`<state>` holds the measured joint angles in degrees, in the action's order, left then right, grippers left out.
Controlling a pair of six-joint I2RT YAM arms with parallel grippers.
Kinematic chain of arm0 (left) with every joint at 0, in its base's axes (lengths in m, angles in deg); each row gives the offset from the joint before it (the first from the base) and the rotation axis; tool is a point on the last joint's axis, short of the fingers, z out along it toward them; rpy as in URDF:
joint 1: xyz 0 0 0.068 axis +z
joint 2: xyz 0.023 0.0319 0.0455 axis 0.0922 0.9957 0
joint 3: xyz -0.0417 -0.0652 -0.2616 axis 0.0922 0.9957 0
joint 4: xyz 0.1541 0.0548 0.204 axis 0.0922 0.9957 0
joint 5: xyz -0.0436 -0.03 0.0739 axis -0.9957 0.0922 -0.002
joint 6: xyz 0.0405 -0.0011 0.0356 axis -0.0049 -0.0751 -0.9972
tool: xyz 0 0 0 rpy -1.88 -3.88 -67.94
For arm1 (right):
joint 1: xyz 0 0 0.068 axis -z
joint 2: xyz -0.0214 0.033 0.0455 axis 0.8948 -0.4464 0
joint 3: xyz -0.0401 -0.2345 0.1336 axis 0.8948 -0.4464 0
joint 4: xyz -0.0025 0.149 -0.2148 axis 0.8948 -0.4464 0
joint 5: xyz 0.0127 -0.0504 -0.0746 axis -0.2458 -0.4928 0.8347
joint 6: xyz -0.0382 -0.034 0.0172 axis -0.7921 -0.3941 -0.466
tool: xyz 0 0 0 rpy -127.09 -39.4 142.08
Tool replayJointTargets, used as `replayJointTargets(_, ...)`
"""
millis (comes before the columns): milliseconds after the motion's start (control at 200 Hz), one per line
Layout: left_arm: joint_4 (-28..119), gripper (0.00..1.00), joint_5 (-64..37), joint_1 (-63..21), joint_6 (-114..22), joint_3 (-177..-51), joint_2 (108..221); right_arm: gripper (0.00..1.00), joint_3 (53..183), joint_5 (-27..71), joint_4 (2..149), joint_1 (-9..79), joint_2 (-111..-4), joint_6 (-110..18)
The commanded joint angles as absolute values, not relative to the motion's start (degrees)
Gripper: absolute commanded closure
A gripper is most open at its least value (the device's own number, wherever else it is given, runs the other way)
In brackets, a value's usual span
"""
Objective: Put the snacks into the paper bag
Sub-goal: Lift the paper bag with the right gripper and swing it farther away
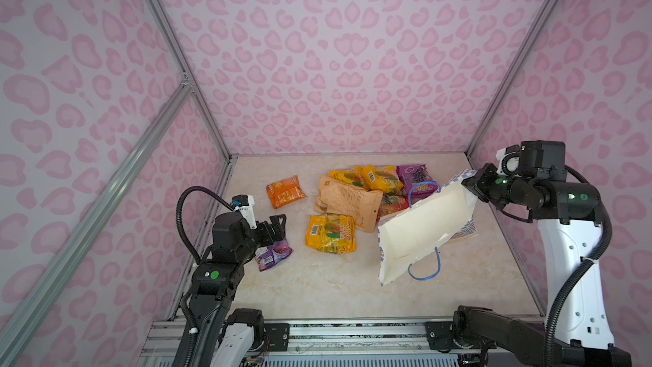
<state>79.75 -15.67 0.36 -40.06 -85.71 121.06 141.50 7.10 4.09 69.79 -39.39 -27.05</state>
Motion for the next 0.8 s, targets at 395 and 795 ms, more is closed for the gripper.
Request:
replayJointTargets(395, 78.6, 0.02, -14.8, -0.7, -40.7, -85.8, 120.0, 0.61, 127.8, 18.8, 7.0, 70.4, -36.0, -32.0)
replayJointTargets(795, 78.8, 0.02, -13.8, -1.0, -41.0, -85.8, 119.4, 0.02, 136.7, 35.3, 12.7, 70.2, -47.7, -29.1)
